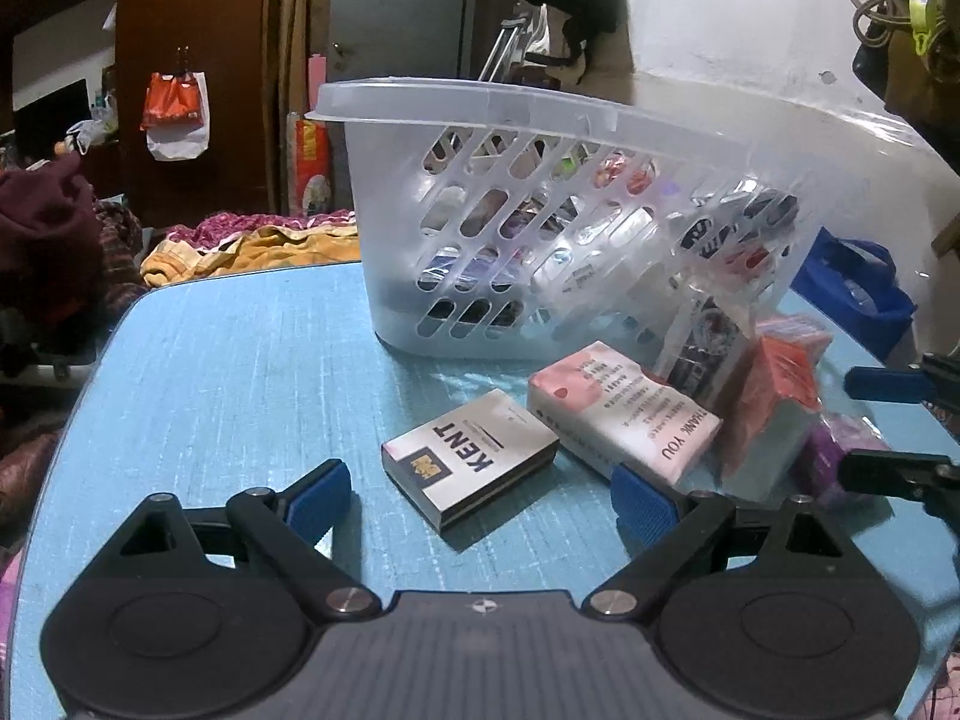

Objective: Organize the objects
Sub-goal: 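Grasp the white KENT pack with left tool while right grasps pink-purple box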

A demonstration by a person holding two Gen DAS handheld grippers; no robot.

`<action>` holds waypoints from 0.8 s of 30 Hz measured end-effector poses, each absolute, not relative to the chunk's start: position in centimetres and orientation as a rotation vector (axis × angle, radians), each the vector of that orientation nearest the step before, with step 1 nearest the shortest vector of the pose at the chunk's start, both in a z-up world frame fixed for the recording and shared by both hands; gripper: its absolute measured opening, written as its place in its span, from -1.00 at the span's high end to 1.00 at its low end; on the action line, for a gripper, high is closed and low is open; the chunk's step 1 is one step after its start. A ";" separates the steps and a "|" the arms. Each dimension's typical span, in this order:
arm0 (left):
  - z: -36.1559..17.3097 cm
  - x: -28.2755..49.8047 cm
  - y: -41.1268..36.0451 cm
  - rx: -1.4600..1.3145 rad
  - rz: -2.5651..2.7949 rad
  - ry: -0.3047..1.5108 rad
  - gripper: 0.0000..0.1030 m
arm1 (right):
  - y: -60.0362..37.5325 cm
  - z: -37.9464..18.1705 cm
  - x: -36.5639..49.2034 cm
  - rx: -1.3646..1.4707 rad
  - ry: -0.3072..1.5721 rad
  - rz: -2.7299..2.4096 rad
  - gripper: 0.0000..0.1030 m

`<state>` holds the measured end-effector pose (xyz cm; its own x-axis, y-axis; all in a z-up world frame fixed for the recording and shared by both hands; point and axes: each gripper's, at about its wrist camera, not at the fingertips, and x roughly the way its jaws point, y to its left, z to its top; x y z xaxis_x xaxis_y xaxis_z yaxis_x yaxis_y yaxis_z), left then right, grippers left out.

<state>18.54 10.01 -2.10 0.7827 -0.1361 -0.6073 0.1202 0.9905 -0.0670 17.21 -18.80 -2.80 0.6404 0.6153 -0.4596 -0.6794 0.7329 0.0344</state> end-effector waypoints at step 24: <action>-0.2 15.1 9.7 0.001 -0.124 0.501 -0.33 | -19.4 -3.5 16.1 -0.153 0.419 0.763 -0.36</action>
